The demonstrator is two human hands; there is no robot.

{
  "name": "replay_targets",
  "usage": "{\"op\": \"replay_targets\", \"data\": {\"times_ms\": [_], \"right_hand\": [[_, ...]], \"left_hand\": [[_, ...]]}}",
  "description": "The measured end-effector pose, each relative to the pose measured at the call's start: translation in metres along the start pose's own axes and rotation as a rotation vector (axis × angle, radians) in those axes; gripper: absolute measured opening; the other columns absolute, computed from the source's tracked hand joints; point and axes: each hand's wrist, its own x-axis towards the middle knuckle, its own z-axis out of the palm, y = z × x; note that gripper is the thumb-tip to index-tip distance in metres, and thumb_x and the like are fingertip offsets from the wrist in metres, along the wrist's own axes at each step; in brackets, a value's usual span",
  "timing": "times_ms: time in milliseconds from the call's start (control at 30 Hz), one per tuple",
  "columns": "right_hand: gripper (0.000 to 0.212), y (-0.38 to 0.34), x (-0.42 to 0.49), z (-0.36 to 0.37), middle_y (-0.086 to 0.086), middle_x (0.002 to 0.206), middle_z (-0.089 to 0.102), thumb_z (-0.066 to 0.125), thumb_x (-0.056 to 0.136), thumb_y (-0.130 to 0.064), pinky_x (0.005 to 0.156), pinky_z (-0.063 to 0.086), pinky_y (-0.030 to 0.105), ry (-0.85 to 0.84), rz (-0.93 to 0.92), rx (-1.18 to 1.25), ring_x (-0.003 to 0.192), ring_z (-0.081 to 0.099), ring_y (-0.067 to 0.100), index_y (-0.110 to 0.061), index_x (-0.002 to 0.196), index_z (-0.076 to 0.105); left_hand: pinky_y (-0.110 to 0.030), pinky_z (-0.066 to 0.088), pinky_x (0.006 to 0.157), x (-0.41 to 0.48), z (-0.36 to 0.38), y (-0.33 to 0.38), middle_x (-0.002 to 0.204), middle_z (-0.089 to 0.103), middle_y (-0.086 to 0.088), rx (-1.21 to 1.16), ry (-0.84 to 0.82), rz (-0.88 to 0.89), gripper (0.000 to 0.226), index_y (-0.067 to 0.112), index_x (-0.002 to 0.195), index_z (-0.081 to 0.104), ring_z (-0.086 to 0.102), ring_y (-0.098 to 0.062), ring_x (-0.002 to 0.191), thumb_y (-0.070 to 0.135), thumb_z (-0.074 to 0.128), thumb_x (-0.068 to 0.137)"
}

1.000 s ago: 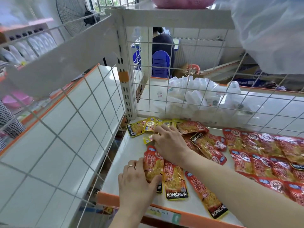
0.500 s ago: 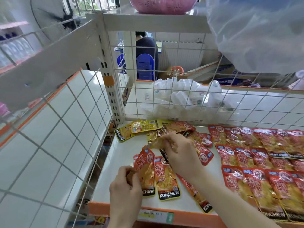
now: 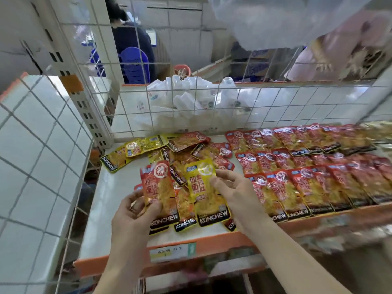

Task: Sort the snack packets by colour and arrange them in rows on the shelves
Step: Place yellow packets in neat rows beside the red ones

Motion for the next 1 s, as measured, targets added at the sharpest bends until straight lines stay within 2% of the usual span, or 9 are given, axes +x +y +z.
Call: {"op": "replay_targets", "data": {"times_ms": [33, 133, 167, 267, 333, 500, 767, 867, 1000], "right_hand": [[0.013, 0.002, -0.004, -0.004, -0.004, 0.088, 0.076, 0.069, 0.090, -0.015, 0.076, 0.054, 0.015, -0.017, 0.016, 0.021, 0.085, 0.070, 0.001, -0.021, 0.102, 0.066], [0.038, 0.005, -0.016, -0.019, 0.008, 0.098, 0.077, 0.075, 0.075, -0.020, 0.091, 0.055, 0.041, -0.037, 0.030, 0.138, 0.095, 0.071, 0.022, -0.013, 0.111, 0.066], [0.038, 0.004, -0.020, -0.025, 0.010, 0.098, 0.076, 0.075, 0.074, -0.019, 0.091, 0.055, 0.044, -0.033, 0.027, 0.172, 0.094, 0.071, 0.024, -0.012, 0.110, 0.066], [0.027, 0.001, -0.029, -0.048, 0.008, 0.091, 0.077, 0.071, 0.079, -0.009, 0.078, 0.059, 0.034, -0.008, 0.014, 0.236, 0.085, 0.073, 0.019, -0.012, 0.105, 0.066], [0.030, -0.003, -0.035, -0.067, 0.006, 0.091, 0.077, 0.071, 0.078, -0.008, 0.075, 0.058, 0.032, 0.009, -0.001, 0.257, 0.085, 0.073, 0.017, -0.012, 0.107, 0.065], [0.024, -0.010, -0.056, -0.121, 0.006, 0.090, 0.077, 0.066, 0.085, 0.003, 0.077, 0.058, 0.034, 0.087, -0.040, 0.292, 0.085, 0.072, 0.017, -0.011, 0.105, 0.065], [0.027, -0.008, -0.102, -0.224, 0.007, 0.094, 0.077, 0.069, 0.084, -0.002, 0.083, 0.057, 0.038, 0.219, -0.059, 0.302, 0.091, 0.072, 0.023, -0.013, 0.107, 0.065], [0.023, -0.006, -0.116, -0.257, 0.006, 0.093, 0.077, 0.068, 0.086, -0.002, 0.080, 0.056, 0.038, 0.245, -0.061, 0.296, 0.089, 0.072, 0.022, -0.014, 0.106, 0.066], [0.026, -0.004, -0.131, -0.289, 0.006, 0.093, 0.077, 0.068, 0.086, -0.003, 0.079, 0.056, 0.039, 0.252, -0.067, 0.307, 0.088, 0.073, 0.022, -0.012, 0.110, 0.065]], "left_hand": [[-0.030, 0.051, 0.076, 0.000, 0.004, 0.000, 0.092, 0.075, -0.002, -0.014, -0.035, 0.000, 0.031, 0.020, 0.107, 0.062, 0.070, -0.023, 0.087, -0.004, 0.067, 0.088], [-0.020, 0.049, 0.060, -0.004, 0.015, 0.000, 0.085, 0.073, 0.000, 0.016, -0.128, 0.026, 0.027, 0.017, 0.105, 0.066, 0.070, -0.017, 0.074, -0.005, 0.063, 0.089], [-0.022, 0.051, 0.063, -0.005, 0.018, 0.000, 0.088, 0.074, -0.003, 0.014, -0.139, 0.028, 0.026, 0.014, 0.108, 0.066, 0.070, -0.017, 0.074, -0.003, 0.062, 0.089], [-0.053, 0.050, 0.091, -0.012, 0.030, 0.001, 0.092, 0.075, -0.007, -0.005, -0.141, 0.023, 0.018, 0.014, 0.107, 0.068, 0.069, -0.027, 0.085, 0.004, 0.063, 0.093], [-0.062, 0.045, 0.098, -0.018, 0.043, 0.001, 0.090, 0.075, -0.008, 0.021, -0.157, 0.038, 0.013, 0.017, 0.098, 0.070, 0.068, -0.031, 0.088, 0.007, 0.064, 0.092], [-0.056, 0.051, 0.091, -0.045, 0.085, -0.007, 0.090, 0.076, -0.008, 0.082, -0.216, 0.070, 0.011, 0.018, 0.094, 0.073, 0.069, -0.029, 0.087, 0.008, 0.070, 0.088], [-0.043, 0.060, 0.070, -0.111, 0.170, -0.033, 0.086, 0.075, -0.007, 0.079, -0.316, 0.060, 0.012, 0.009, 0.097, 0.069, 0.069, -0.024, 0.073, 0.001, 0.066, 0.089], [-0.028, 0.055, 0.057, -0.130, 0.191, -0.043, 0.090, 0.075, -0.009, 0.091, -0.323, 0.088, 0.013, 0.009, 0.102, 0.069, 0.069, -0.026, 0.073, 0.004, 0.067, 0.090], [-0.039, 0.052, 0.079, -0.153, 0.214, -0.057, 0.095, 0.076, -0.008, 0.092, -0.331, 0.091, 0.014, 0.014, 0.099, 0.071, 0.069, -0.025, 0.083, 0.006, 0.071, 0.087]]}}
